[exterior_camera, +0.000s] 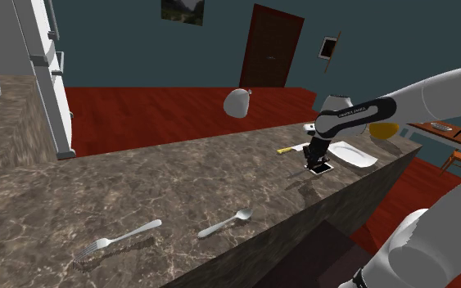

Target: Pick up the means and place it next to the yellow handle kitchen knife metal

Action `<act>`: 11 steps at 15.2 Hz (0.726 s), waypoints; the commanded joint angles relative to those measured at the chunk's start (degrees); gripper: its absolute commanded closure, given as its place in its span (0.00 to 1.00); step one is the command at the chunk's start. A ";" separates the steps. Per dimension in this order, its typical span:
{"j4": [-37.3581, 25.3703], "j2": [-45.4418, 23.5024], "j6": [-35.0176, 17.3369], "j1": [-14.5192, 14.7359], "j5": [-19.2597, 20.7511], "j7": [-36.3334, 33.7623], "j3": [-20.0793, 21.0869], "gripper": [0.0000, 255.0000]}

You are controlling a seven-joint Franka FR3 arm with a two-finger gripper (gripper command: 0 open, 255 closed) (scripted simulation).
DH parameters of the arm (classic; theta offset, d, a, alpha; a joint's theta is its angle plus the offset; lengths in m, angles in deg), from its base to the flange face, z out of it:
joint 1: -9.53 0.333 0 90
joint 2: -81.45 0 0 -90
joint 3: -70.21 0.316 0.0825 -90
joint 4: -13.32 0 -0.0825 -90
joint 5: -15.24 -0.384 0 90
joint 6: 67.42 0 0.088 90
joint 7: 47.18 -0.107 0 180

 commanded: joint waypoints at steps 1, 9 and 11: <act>0.10 -0.10 -0.21 0.00 -0.03 0.02 -0.02 1.00; 0.10 -0.10 -0.21 0.00 -0.03 0.02 -0.02 0.00; 0.10 -0.10 -0.21 0.00 -0.03 0.02 -0.02 0.00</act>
